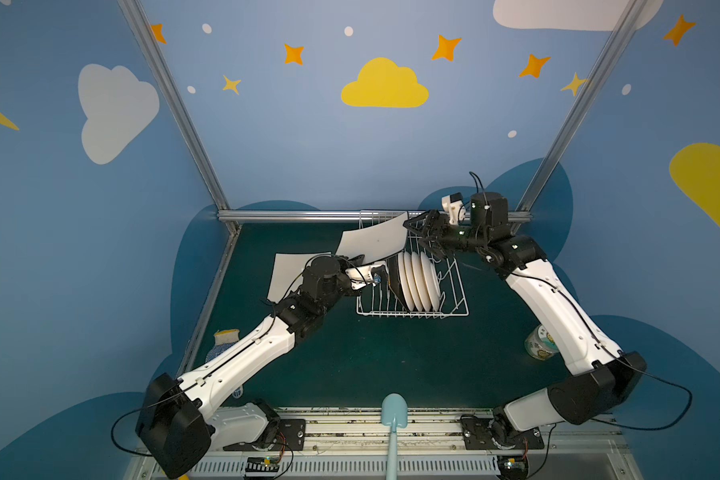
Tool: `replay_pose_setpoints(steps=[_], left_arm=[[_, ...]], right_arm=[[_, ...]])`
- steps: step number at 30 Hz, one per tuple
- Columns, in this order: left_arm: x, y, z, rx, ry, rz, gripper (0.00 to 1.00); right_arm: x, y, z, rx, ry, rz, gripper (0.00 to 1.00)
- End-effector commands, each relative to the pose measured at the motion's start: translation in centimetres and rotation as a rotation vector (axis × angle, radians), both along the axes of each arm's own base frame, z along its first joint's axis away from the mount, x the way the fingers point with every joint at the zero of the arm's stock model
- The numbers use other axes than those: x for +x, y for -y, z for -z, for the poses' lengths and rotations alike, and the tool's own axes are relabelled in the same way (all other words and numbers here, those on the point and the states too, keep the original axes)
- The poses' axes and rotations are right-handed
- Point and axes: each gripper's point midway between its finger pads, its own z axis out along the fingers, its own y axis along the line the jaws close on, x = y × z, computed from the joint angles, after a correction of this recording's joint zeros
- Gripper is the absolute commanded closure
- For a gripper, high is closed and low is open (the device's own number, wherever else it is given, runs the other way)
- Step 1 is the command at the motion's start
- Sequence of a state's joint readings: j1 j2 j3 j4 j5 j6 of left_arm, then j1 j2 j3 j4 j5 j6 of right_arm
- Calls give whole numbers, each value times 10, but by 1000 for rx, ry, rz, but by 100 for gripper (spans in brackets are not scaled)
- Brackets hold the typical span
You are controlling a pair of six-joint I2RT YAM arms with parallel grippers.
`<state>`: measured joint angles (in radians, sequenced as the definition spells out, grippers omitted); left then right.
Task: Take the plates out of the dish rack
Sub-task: 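Tilt the plate flat above the rack with the left gripper while the right gripper approaches, then grasp the plate's opposite edge with the right gripper while the left gripper holds it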
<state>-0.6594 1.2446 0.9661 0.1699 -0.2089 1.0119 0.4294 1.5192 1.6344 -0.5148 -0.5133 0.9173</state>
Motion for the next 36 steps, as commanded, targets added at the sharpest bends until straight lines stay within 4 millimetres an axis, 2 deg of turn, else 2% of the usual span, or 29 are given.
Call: replay_pose_setpoints(steps=[1, 5, 12, 18, 31, 36], left_arm=[[-2, -5, -102, -147, 337, -33, 97], [-1, -2, -101, -150, 348, -30, 97], [-1, 6, -91, -119, 337, -12, 97], [-3, 8, -90, -120, 339, -5, 97], [-5, 11, -81, -102, 326, 1, 97], [-4, 10, -77, -97, 317, -1, 97]], right_arm=[[-12, -10, -3, 38, -68, -56, 14], [-12, -15, 10, 35, -114, -50, 17], [-12, -28, 23, 45, -160, -62, 29], [-9, -36, 31, 59, -187, -73, 46], [-8, -40, 36, 72, -197, -79, 75], [-8, -39, 33, 80, -182, -79, 90]])
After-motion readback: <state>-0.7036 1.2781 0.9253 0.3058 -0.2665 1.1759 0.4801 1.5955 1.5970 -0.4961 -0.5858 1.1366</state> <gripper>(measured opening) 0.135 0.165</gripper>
